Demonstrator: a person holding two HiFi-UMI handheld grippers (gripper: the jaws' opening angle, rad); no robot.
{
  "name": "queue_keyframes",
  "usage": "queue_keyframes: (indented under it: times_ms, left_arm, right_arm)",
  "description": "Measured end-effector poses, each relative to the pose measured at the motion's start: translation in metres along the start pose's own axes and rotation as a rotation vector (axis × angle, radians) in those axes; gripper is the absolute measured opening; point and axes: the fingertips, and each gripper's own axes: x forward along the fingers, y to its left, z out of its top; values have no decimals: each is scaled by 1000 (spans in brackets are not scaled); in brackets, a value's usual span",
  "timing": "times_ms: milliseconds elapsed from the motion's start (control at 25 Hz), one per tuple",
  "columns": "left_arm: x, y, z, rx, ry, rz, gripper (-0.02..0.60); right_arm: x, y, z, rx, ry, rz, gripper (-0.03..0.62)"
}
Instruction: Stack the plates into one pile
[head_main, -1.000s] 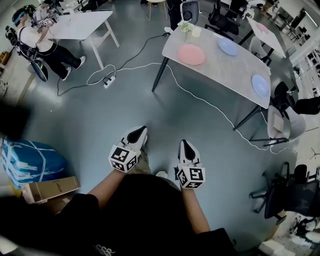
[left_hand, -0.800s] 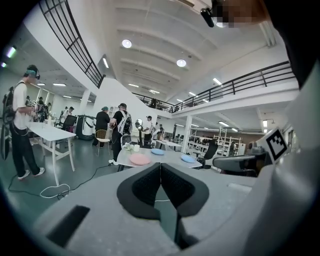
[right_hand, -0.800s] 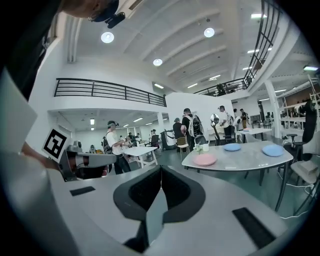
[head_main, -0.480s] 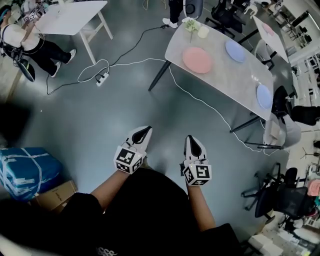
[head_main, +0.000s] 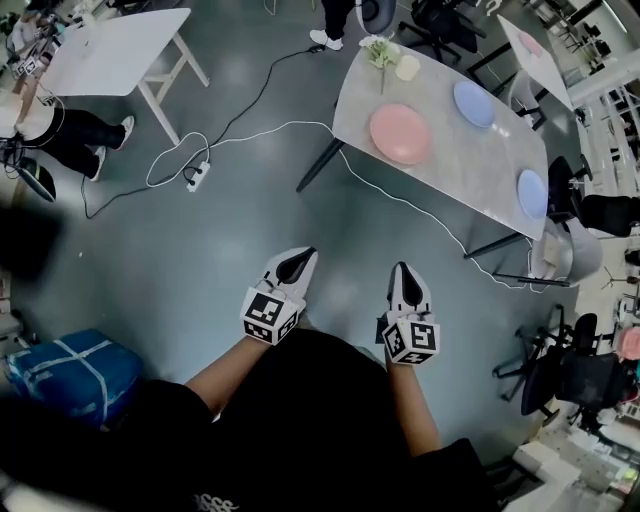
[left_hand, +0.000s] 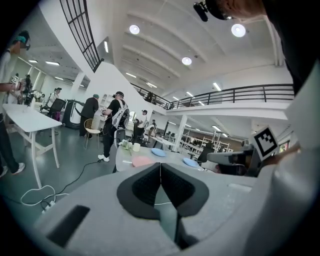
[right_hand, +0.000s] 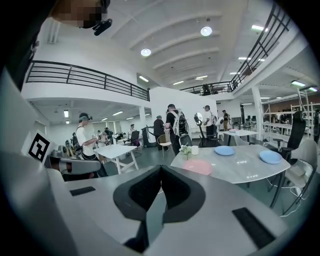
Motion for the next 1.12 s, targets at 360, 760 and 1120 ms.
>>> queue_keyframes:
  times_ms: [360,760,1120]
  left_arm:
    - [24,50,36,-40,-43,-66,17]
    - [50,74,33,-26,-16,-62,17]
    - [126,88,60,13,-3,-51,17]
  right_arm:
    - [54,14,3,164,-4,-76,12]
    - [71,2,12,223,-75,-76,12]
    - [151,-54,33,213,-85,-58,12]
